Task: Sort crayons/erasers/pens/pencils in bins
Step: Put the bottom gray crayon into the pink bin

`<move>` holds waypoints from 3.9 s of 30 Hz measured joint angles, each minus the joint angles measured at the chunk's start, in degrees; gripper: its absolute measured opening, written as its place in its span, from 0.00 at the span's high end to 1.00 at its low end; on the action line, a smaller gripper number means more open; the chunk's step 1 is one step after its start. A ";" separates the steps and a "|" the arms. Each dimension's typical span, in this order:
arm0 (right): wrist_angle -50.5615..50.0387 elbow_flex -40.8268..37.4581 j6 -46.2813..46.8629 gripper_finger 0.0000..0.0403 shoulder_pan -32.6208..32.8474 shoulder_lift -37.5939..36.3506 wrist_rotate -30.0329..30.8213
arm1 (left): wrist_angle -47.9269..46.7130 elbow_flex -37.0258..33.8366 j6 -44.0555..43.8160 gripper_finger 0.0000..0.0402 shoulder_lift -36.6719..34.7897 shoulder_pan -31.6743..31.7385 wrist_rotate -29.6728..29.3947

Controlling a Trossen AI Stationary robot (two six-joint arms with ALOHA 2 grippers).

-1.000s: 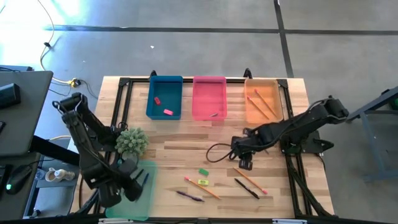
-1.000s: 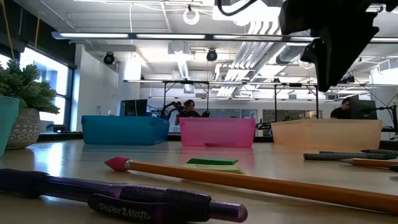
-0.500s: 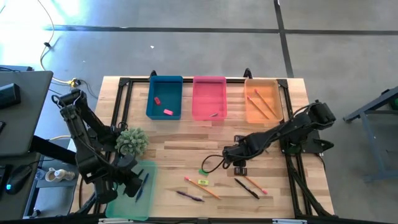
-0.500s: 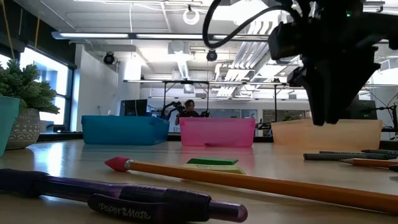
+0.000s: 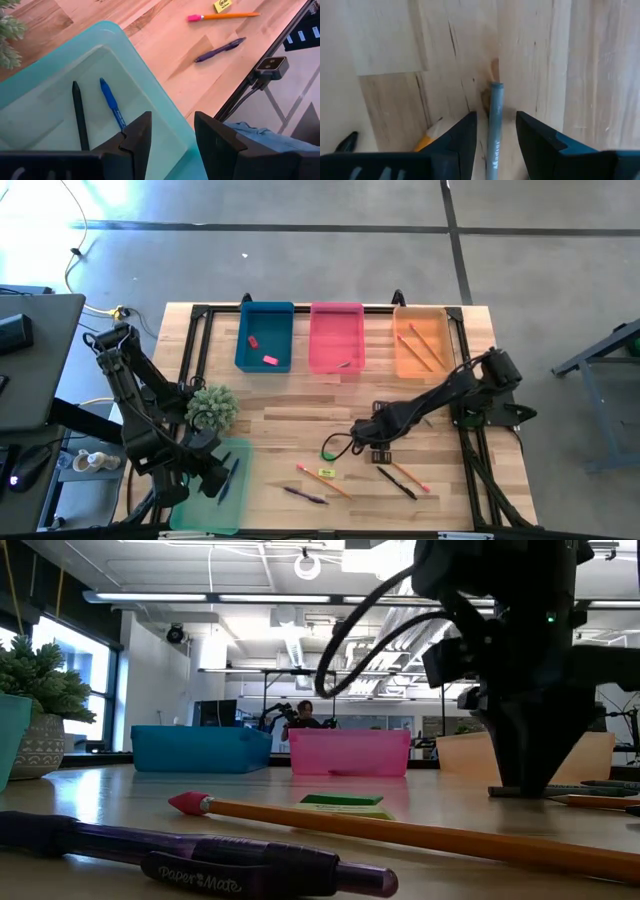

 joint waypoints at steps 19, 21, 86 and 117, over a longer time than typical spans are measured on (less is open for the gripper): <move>0.09 0.13 0.49 0.97 -0.10 1.60 -0.04 | -0.02 0.02 0.06 0.66 0.02 0.00 0.04; 0.09 0.11 0.51 0.99 -0.11 1.62 -0.06 | -0.02 0.02 0.78 0.66 0.02 0.00 0.04; 41.13 0.13 -8.52 0.99 -36.20 -14.95 -0.12 | 4.78 0.04 58.21 0.66 0.04 47.93 -0.35; 39.52 0.20 -20.04 0.99 -46.13 0.91 -9.81 | 10.71 0.04 66.03 0.66 0.04 65.55 0.53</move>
